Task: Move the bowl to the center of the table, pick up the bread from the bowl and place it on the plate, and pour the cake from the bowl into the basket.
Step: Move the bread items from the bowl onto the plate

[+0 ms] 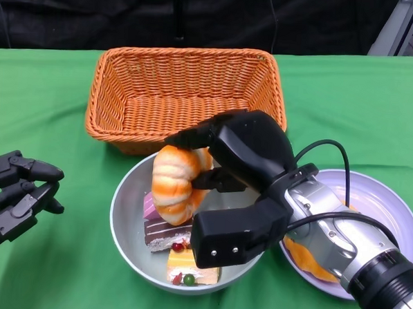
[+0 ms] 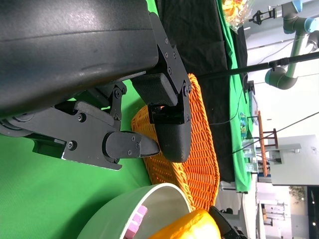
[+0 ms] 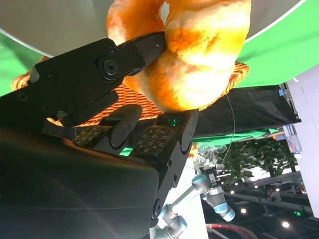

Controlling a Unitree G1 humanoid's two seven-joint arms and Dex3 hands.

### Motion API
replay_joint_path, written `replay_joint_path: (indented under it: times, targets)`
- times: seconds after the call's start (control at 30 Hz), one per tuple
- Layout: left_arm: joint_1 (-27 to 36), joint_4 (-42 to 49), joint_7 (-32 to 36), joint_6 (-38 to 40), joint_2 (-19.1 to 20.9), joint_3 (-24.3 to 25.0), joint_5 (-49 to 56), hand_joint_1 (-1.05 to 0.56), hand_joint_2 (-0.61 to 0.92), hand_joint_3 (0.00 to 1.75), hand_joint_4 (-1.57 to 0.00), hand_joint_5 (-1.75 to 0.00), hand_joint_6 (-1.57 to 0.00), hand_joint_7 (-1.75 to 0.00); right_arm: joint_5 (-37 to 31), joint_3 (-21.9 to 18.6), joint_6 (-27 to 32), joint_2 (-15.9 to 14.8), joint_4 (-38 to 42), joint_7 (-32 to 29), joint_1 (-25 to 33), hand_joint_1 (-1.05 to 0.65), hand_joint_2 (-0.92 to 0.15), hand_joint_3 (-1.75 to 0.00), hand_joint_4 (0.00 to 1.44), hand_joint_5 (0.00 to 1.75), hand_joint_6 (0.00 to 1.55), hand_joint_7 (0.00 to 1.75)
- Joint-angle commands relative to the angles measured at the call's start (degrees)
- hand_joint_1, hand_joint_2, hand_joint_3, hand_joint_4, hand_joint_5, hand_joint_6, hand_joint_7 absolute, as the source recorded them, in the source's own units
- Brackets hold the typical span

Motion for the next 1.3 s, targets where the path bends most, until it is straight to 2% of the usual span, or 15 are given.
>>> replay_joint_path:
  times: [0.03, 0.07, 0.13, 0.2, 0.27, 0.7, 0.93, 1.07, 1.17, 1.2, 1.23, 1.27, 1.3]
  targets:
    - [-0.1, 0.2, 0.0, -0.2, 1.2, 0.3, 0.1, -0.11, 0.92, 0.32, -0.76, -1.34, -0.91, -0.82, -0.1, 0.0, -0.1, -0.7, -1.3, -0.1, -0.4, -0.28, -0.82, 0.0, 0.98, 0.2, 1.18, 0.0]
    - [-0.1, 0.2, 0.0, -0.2, 1.2, 0.3, 0.1, -0.12, 0.92, 0.32, -0.76, -1.34, -0.9, -0.82, 0.0, -0.1, -0.2, -0.7, -1.4, 0.0, -0.4, -0.27, -0.83, 0.0, 0.92, 0.59, 1.18, 0.0]
    - [0.0, 0.2, 0.3, -0.2, 1.2, 0.3, 0.3, -0.12, 0.92, 0.31, -0.76, -1.33, -0.9, -0.81, 0.9, -0.5, -0.6, -0.5, -1.6, 0.5, -0.2, -0.27, -0.83, 0.0, 0.86, 0.98, 1.18, 0.0]
    - [0.0, 0.1, 0.6, -0.4, 1.3, 0.2, 0.8, -0.13, 0.92, 0.3, -0.74, -1.33, -0.9, -0.81, 1.9, -1.1, -0.4, -0.3, -3.1, 1.5, 0.4, -0.26, -0.83, 0.0, 0.81, 1.25, 1.19, 0.0]
    - [0.0, 0.1, 0.8, -0.5, 1.2, 0.2, 1.0, -0.14, 0.92, 0.29, -0.74, -1.32, -0.91, -0.8, 2.9, -1.6, 0.0, -0.2, -4.4, 2.6, 1.0, -0.26, -0.82, 0.0, 0.77, 1.38, 1.21, 0.01]
    - [-0.4, 0.6, -0.8, -0.2, 1.2, 0.5, -0.2, -0.12, 0.92, 0.29, -0.77, -1.32, -0.92, -0.78, 9.3, -6.5, -0.8, -1.4, -13.8, 7.6, 4.7, -0.16, -0.89, -0.01, 0.79, 1.46, 1.24, 0.02]
    - [-0.1, 0.1, 0.0, -0.5, 1.4, 0.3, 0.6, -0.12, 0.92, 0.32, -0.78, -1.32, -0.93, -0.78, 13.9, -11.4, 4.6, -3.4, -23.7, 14.5, 9.1, -0.13, -0.92, -0.01, 0.77, 1.67, 1.24, 0.04]
    - [-0.1, 0.2, 0.0, -0.5, 1.5, 0.3, 0.6, -0.12, 0.92, 0.32, -0.78, -1.32, -0.93, -0.77, 17.3, -15.1, 10.0, -5.5, -31.5, 20.9, 12.4, -0.13, -0.92, -0.03, 0.76, 1.6, 1.24, 0.05]
    - [0.0, 0.0, -0.2, -0.5, 1.5, 0.3, 0.5, -0.12, 0.92, 0.32, -0.77, -1.31, -0.93, -0.77, 20.7, -18.5, 14.5, -6.6, -37.6, 25.1, 15.1, -0.11, -0.92, -0.03, 0.74, 1.63, 1.24, 0.1]
    - [-0.1, 0.1, -0.4, -0.6, 1.5, 0.3, 0.5, -0.12, 0.92, 0.32, -0.77, -1.31, -0.93, -0.77, 21.8, -19.5, 15.6, -7.0, -39.2, 26.2, 15.9, -0.11, -0.91, -0.04, 0.72, 1.68, 1.17, 0.26]
    - [-0.1, 0.1, -0.5, -0.6, 1.5, 0.3, 0.4, -0.12, 0.92, 0.33, -0.76, -1.31, -0.92, -0.77, 22.9, -20.6, 17.1, -7.4, -41.0, 27.5, 16.8, -0.1, -0.91, -0.05, 0.71, 1.7, 0.98, 0.62]
    - [-0.1, 0.2, -0.6, -0.6, 1.5, 0.3, 0.3, -0.11, 0.92, 0.33, -0.76, -1.31, -0.92, -0.77, 23.5, -21.3, 18.2, -7.7, -42.4, 28.4, 17.4, -0.1, -0.92, -0.05, 0.69, 1.7, 0.83, 0.9]
    - [-0.2, 0.2, -0.4, -0.6, 1.6, 0.3, 0.5, -0.11, 0.92, 0.33, -0.76, -1.32, -0.93, -0.77, 24.6, -22.6, 20.6, -8.0, -44.8, 29.5, 18.6, -0.09, -0.92, -0.05, 0.68, 1.71, 0.72, 1.09]
